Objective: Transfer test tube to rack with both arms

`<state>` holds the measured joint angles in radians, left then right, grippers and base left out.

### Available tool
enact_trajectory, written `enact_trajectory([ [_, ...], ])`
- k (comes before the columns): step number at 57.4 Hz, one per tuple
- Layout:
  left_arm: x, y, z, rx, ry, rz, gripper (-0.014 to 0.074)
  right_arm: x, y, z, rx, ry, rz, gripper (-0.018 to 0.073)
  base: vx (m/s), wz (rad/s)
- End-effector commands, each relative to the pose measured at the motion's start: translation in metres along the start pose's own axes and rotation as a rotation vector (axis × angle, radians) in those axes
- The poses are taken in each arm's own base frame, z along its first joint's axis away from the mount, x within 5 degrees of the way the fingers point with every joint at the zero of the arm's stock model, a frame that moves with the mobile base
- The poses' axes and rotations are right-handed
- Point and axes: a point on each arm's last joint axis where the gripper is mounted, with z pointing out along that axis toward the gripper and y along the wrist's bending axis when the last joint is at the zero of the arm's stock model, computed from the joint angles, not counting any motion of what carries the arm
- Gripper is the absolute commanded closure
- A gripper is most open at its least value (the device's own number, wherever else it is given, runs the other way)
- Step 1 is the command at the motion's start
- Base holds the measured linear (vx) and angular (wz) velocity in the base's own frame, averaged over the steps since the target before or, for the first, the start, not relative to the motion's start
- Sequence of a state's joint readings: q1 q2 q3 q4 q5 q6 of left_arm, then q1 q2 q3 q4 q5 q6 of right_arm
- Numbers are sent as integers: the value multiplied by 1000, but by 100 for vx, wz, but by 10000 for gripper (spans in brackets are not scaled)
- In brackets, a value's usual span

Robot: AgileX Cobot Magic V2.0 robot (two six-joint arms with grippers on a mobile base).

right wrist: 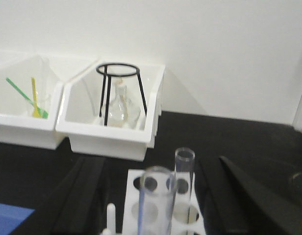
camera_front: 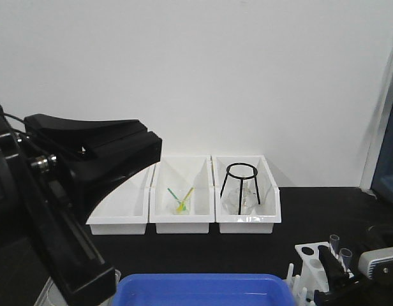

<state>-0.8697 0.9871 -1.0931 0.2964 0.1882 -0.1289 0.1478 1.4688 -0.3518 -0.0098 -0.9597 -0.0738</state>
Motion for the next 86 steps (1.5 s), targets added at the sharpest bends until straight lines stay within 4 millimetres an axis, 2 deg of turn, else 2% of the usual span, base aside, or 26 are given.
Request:
enact_trajectory([
  [1,-17,1,-7,5,-93,-14,601,-39,-1,-13,-13,-174,-36,92,0,0],
  [6,-13,1,-7,-1,-46,-15,601,-64,0,-32,-34,-235,-73,110,0,0],
  [10,-9,2,-7,-7,-2,-14,601,-79,-1,-50,-35,-255,-86,171,0,0],
  [15,-4,2,-7,-13,51,-14,601,-90,-3,-73,-27,-225,-60,330,0,0],
  [21,9,1,-6,-10,97,-11,601,-98,-5,-103,-14,-175,6,575,0,0],
  [30,38,-6,-1,7,157,-53,601,-104,-7,-139,6,-161,38,571,0,0],
  [39,52,-9,1,13,171,-127,601,-107,-8,-155,14,-197,31,571,0,0],
  [79,57,-9,1,9,197,-104,601,-109,-8,-157,15,-212,31,571,0,0],
  [83,60,-4,0,-18,223,-45,601,-109,-8,-157,15,-212,31,571,0,0],
  [86,62,3,-9,-55,217,-31,601,-109,-8,-157,15,-212,31,571,0,0],
])
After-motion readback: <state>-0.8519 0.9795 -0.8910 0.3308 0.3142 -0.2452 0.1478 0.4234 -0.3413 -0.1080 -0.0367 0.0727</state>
